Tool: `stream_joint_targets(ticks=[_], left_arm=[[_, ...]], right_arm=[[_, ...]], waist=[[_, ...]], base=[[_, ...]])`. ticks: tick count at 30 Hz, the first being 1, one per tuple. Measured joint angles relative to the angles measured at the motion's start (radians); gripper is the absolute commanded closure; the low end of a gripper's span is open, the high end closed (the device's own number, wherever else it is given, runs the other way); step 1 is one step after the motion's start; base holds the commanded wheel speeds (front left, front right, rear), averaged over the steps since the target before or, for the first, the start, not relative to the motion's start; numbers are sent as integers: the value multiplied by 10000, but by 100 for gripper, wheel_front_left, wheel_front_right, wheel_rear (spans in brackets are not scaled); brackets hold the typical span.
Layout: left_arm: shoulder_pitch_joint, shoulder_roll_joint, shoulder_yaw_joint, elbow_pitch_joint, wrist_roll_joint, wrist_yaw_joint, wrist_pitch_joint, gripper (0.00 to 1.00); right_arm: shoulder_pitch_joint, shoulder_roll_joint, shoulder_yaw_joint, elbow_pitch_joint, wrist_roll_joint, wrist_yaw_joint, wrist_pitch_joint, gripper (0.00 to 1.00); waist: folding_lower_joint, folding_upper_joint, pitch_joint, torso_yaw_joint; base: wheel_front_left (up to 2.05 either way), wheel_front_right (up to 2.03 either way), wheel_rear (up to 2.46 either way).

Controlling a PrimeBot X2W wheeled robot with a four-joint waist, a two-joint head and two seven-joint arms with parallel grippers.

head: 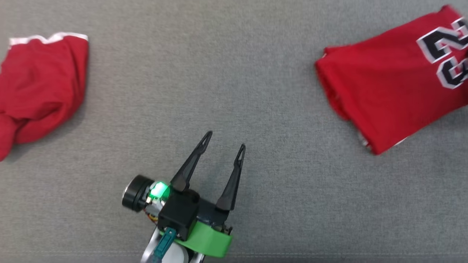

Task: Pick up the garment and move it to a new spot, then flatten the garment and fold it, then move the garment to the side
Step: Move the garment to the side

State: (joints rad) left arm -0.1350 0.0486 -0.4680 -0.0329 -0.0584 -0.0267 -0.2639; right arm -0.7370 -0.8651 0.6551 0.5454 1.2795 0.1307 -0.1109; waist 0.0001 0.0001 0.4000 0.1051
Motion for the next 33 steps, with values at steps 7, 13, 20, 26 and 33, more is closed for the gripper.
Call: stream_joint_targets(ticks=[7, 13, 20, 26, 33], left_arm=[[-984, -6, -307, -671, 447, -144, 0, 0], [-1370, 58, -500, -1030, 692, -188, 0, 0], [-1555, 251, -623, -1154, 729, -207, 0, 0], [-1646, 238, -696, -972, 543, -107, 0, 0], [-883, 161, -309, -548, 31, 259, 0, 0]], right_arm=[[-746, -1367, -546, 828, 40, 0, -619, 100], [-890, -2522, -1164, 1457, 341, 0, -953, 100], [-1202, -3045, -1423, 2182, 134, 0, -1053, 0], [-1851, -2061, -1356, 2502, -1285, 0, -1476, 0], [-1039, 332, -1850, 1595, -3135, 2, -1509, 0]], waist=[[1, 0, 1239, -417], [1, 0, 2253, -786], [2, 0, 3050, -1085], [2, 0, 2997, -1127], [1, 0, 2059, -1145]], base=[[0, 0, 0], [0, 0, 0], [0, 0, 0], [0, 0, 0], [0, 0, 0]])
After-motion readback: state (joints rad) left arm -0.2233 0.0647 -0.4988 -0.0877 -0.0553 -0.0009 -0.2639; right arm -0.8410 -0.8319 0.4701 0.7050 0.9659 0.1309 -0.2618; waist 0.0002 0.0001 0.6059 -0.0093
